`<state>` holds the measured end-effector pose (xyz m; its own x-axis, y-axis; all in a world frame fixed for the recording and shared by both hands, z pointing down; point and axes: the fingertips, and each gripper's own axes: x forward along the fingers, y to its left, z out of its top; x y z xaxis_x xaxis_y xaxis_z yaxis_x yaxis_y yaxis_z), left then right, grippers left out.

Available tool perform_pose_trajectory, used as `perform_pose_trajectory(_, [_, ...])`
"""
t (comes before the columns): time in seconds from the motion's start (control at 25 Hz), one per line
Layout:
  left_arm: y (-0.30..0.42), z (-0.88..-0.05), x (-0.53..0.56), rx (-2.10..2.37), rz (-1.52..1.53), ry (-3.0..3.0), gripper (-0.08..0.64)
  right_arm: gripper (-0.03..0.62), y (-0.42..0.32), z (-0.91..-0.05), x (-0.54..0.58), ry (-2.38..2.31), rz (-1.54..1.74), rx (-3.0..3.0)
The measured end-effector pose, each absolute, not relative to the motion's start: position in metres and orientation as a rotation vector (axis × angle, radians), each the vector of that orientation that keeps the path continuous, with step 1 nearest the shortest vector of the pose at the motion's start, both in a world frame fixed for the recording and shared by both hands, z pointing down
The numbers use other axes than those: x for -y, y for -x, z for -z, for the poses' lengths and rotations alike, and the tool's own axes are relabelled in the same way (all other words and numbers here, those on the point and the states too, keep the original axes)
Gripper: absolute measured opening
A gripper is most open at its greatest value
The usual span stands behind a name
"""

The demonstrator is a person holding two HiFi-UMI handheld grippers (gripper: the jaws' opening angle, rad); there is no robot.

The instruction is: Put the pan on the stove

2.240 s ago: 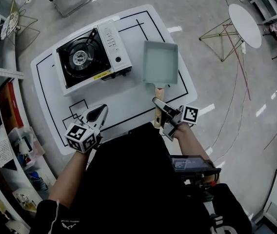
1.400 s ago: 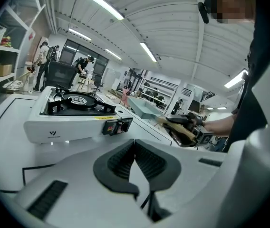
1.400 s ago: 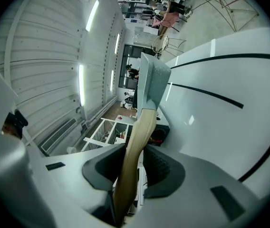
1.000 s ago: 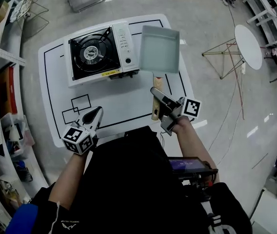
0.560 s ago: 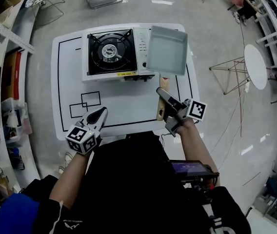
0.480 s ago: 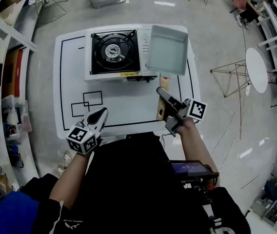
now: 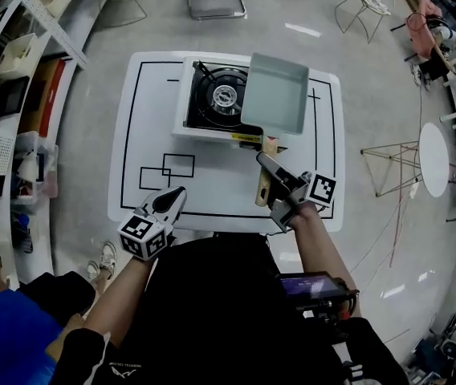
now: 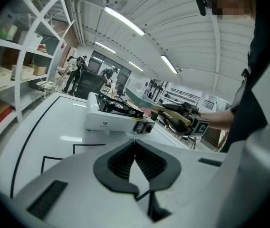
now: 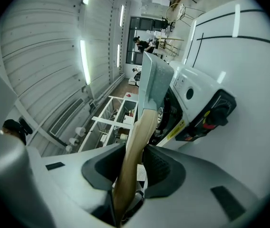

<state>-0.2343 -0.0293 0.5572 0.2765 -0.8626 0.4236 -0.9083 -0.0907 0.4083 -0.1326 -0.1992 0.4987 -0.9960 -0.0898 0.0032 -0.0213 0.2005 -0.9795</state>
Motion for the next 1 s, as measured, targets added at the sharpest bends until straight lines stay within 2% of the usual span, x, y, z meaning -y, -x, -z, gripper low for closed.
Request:
perform_pose_trajectory(0.44, [0.263, -0.565, -0.009, 1.713, -0.046, -1.826, 0.009, 0.138, 0.195, -0.512, 0.183, -0.015, 2.038, -2.412])
perform_pose_trajectory(1.0, [0.268, -0.560, -0.031, 1.803, 0.003, -1.741, 0.009, 0.144, 0.219, -0.519, 0.176, -0.054, 2.096, -2.426])
